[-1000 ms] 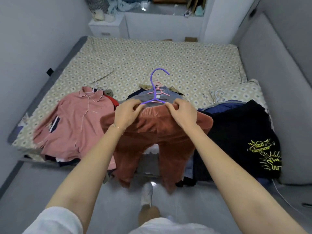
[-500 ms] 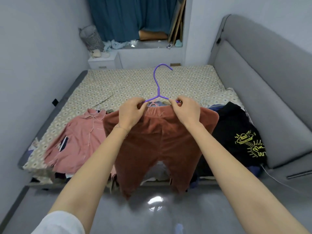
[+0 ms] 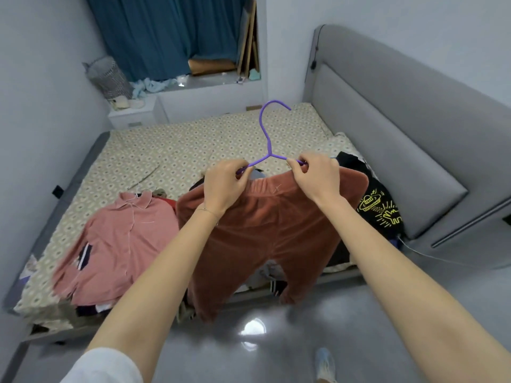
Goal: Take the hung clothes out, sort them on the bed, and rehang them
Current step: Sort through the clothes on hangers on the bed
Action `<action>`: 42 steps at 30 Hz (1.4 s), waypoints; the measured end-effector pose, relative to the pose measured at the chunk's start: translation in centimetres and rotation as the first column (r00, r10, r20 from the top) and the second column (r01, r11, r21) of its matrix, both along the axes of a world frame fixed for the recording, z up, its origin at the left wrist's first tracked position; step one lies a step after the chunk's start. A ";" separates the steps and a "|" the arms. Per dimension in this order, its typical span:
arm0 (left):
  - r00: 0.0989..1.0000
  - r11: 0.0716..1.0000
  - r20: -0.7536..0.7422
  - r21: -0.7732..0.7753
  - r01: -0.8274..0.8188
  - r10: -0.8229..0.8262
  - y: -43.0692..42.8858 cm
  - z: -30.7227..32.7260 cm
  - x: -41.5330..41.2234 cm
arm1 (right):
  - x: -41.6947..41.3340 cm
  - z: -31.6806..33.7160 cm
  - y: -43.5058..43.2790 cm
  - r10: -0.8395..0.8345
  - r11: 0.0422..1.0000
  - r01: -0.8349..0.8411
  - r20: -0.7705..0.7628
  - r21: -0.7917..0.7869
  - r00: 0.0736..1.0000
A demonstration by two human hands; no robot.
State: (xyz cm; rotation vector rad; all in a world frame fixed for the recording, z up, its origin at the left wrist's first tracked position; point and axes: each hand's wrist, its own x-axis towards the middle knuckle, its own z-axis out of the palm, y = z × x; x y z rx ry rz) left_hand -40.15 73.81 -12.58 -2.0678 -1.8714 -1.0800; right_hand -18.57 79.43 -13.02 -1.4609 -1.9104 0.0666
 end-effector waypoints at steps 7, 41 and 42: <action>0.998 0.998 0.013 0.015 0.061 -0.061 4.6 2.0 7.3 | 7.3 1.5 3.6 -0.110 0.989 0.110 0.000 0.095 0.994; 0.867 0.928 0.491 -0.357 0.105 0.091 40.6 -14.0 20.4 | 20.2 -11.7 37.7 -0.121 0.958 0.134 0.067 -0.253 0.990; 0.852 0.921 0.514 -0.373 0.114 0.102 42.2 -15.0 20.0 | 19.8 -12.4 39.2 -0.126 0.951 0.141 0.072 -0.276 0.989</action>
